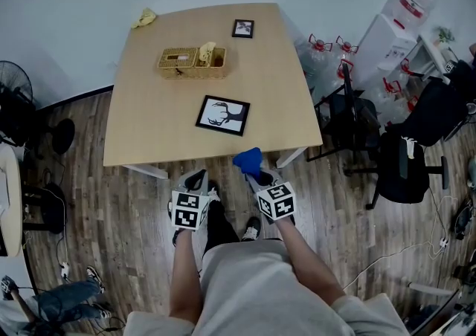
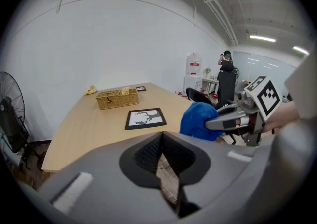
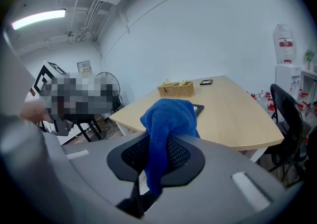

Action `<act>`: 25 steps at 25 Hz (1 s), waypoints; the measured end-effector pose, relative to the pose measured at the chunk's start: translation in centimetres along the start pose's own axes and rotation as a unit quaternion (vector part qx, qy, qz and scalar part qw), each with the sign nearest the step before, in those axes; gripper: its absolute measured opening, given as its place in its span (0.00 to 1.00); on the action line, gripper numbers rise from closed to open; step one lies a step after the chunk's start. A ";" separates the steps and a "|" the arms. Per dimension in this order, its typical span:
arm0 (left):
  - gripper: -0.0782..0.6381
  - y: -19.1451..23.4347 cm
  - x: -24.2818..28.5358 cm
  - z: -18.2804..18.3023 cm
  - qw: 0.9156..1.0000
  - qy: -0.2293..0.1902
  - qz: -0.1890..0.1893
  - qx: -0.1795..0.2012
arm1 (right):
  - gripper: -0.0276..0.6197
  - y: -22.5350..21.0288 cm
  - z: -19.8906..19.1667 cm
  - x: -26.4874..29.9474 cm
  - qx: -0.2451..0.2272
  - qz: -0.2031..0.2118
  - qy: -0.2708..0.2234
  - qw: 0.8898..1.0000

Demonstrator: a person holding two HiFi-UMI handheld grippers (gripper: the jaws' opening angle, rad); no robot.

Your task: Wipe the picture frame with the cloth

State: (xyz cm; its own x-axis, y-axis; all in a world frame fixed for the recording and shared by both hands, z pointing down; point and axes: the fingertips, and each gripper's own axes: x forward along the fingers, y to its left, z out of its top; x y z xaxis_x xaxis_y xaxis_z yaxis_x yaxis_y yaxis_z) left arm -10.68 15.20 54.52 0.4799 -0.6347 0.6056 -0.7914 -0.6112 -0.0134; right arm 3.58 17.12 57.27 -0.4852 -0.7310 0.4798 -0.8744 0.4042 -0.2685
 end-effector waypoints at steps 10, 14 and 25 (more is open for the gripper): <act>0.18 -0.4 -0.1 -0.4 1.000 -0.001 -0.004 -0.003 | 0.12 0.2 -0.1 -0.2 -0.008 0.000 0.003 1.000; 0.18 -0.6 -0.1 -0.3 1.000 -0.002 -0.005 -0.002 | 0.12 0.0 0.1 -0.6 -0.014 -0.006 0.000 1.000; 0.18 -0.9 0.1 0.4 1.000 -0.005 -0.006 0.003 | 0.12 -0.6 0.5 -0.9 -0.013 -0.011 -0.005 1.000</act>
State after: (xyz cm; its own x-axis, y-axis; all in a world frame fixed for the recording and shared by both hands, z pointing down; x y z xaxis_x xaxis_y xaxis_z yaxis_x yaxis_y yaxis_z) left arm -9.77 15.43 54.27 0.4935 -0.6321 0.5974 -0.7835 -0.6213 -0.0102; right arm 4.50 17.26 56.61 -0.4666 -0.7446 0.4773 -0.8843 0.4022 -0.2371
